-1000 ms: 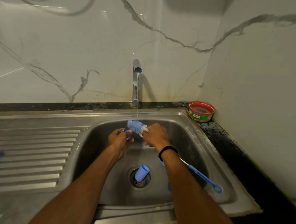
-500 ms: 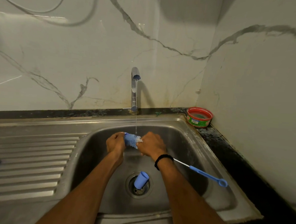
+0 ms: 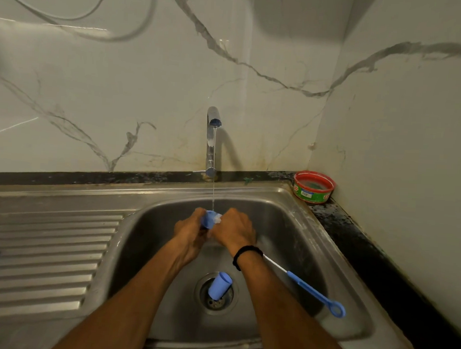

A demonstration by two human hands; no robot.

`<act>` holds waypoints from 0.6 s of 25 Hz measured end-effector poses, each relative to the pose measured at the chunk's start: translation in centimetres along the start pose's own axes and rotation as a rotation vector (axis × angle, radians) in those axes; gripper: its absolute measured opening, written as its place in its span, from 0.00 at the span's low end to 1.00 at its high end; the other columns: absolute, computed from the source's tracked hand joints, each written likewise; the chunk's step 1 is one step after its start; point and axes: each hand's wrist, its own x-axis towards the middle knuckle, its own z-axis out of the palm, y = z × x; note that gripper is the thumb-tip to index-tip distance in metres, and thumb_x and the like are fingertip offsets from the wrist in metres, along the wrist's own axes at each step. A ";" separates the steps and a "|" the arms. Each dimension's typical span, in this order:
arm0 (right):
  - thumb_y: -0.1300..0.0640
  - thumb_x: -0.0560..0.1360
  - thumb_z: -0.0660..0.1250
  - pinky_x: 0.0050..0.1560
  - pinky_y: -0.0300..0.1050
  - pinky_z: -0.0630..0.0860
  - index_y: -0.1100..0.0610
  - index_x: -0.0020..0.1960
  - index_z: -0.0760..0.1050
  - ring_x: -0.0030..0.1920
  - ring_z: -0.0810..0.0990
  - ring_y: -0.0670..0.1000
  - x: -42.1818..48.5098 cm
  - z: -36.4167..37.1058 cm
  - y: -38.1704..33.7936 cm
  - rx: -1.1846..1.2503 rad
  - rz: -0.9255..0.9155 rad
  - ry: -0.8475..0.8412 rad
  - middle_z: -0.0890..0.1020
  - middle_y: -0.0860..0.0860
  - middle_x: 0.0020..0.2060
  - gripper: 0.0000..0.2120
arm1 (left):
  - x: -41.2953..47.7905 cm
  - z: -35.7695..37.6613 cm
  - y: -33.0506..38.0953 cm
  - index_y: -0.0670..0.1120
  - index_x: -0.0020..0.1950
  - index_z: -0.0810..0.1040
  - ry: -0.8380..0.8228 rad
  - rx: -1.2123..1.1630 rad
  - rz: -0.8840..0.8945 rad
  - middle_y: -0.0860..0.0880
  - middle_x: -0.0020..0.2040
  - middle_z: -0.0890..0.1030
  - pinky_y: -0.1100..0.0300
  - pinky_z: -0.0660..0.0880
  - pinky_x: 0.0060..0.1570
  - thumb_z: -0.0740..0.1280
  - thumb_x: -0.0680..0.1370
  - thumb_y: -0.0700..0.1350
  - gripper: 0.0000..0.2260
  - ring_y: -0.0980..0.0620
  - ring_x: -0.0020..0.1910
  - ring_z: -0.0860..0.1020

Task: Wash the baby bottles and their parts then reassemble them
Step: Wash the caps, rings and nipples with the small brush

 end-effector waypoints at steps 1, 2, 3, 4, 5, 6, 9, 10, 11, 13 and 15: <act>0.51 0.75 0.71 0.45 0.45 0.76 0.59 0.60 0.76 0.52 0.81 0.56 0.0 -0.2 0.1 0.003 0.025 0.013 0.81 0.56 0.53 0.17 | -0.3 0.4 -0.1 0.34 0.61 0.78 -0.019 0.011 -0.016 0.35 0.53 0.83 0.52 0.82 0.46 0.70 0.78 0.41 0.15 0.42 0.47 0.84; 0.51 0.75 0.70 0.45 0.45 0.76 0.59 0.60 0.77 0.51 0.82 0.56 0.1 -0.3 0.2 0.021 0.040 0.013 0.82 0.56 0.52 0.17 | -0.7 0.7 0.0 0.33 0.63 0.77 -0.001 0.005 -0.017 0.34 0.54 0.83 0.51 0.82 0.46 0.72 0.77 0.41 0.18 0.42 0.47 0.84; 0.50 0.75 0.70 0.44 0.45 0.77 0.59 0.59 0.77 0.51 0.82 0.56 0.1 -0.2 0.2 0.040 0.036 0.003 0.82 0.56 0.52 0.17 | -0.5 0.7 -0.1 0.32 0.65 0.74 0.032 -0.014 -0.009 0.34 0.54 0.83 0.51 0.82 0.46 0.74 0.76 0.42 0.22 0.42 0.48 0.84; 0.50 0.76 0.70 0.45 0.46 0.78 0.59 0.60 0.77 0.51 0.82 0.56 0.1 -0.2 0.1 0.050 0.029 -0.004 0.82 0.56 0.53 0.17 | -0.3 0.7 0.0 0.32 0.66 0.73 0.038 -0.023 -0.005 0.34 0.54 0.82 0.51 0.82 0.44 0.74 0.76 0.42 0.24 0.42 0.48 0.84; 0.50 0.76 0.70 0.47 0.46 0.78 0.59 0.60 0.76 0.52 0.82 0.56 0.0 -0.1 0.1 0.048 0.028 0.002 0.82 0.56 0.54 0.17 | -0.1 0.7 -0.1 0.32 0.66 0.73 0.016 -0.015 -0.010 0.35 0.53 0.83 0.52 0.82 0.41 0.74 0.76 0.42 0.23 0.42 0.47 0.84; 0.50 0.76 0.69 0.48 0.47 0.78 0.59 0.61 0.76 0.53 0.81 0.56 0.0 0.0 0.0 0.042 0.039 0.012 0.81 0.56 0.55 0.17 | -0.6 0.7 0.1 0.32 0.65 0.73 -0.017 -0.004 -0.027 0.35 0.52 0.83 0.53 0.82 0.39 0.74 0.76 0.42 0.22 0.42 0.46 0.84; 0.47 0.76 0.69 0.48 0.48 0.80 0.59 0.59 0.77 0.51 0.82 0.56 0.1 0.4 -0.2 0.075 0.035 -0.026 0.82 0.56 0.53 0.18 | -0.2 0.4 0.2 0.33 0.66 0.72 0.051 -0.010 -0.009 0.35 0.53 0.82 0.52 0.83 0.41 0.74 0.76 0.41 0.23 0.42 0.47 0.84; 0.47 0.76 0.69 0.47 0.47 0.80 0.60 0.59 0.78 0.51 0.82 0.56 0.1 0.6 -0.3 0.084 0.035 -0.038 0.82 0.56 0.53 0.19 | 0.1 0.1 0.3 0.34 0.66 0.72 0.062 -0.017 0.001 0.35 0.53 0.82 0.51 0.83 0.43 0.73 0.76 0.41 0.22 0.41 0.48 0.84; 0.48 0.77 0.69 0.46 0.45 0.78 0.59 0.60 0.77 0.52 0.82 0.56 0.0 0.5 -0.5 0.078 0.040 -0.034 0.82 0.56 0.54 0.18 | -0.2 0.0 0.5 0.34 0.66 0.73 0.042 -0.008 -0.006 0.35 0.53 0.82 0.51 0.83 0.43 0.72 0.77 0.40 0.20 0.41 0.48 0.84; 0.47 0.77 0.68 0.46 0.44 0.76 0.59 0.60 0.76 0.52 0.82 0.56 -0.1 0.2 -0.8 0.080 0.048 -0.019 0.82 0.56 0.53 0.18 | -0.6 0.1 0.9 0.34 0.64 0.74 0.016 0.006 -0.020 0.35 0.52 0.82 0.53 0.81 0.37 0.71 0.77 0.40 0.18 0.42 0.47 0.83; 0.45 0.77 0.66 0.46 0.46 0.80 0.61 0.58 0.79 0.48 0.83 0.55 -0.1 0.5 -0.9 0.129 0.029 -0.048 0.83 0.56 0.48 0.19 | -0.2 -0.1 1.1 0.34 0.63 0.74 0.109 -0.005 0.018 0.36 0.51 0.82 0.54 0.81 0.38 0.72 0.77 0.40 0.18 0.43 0.46 0.83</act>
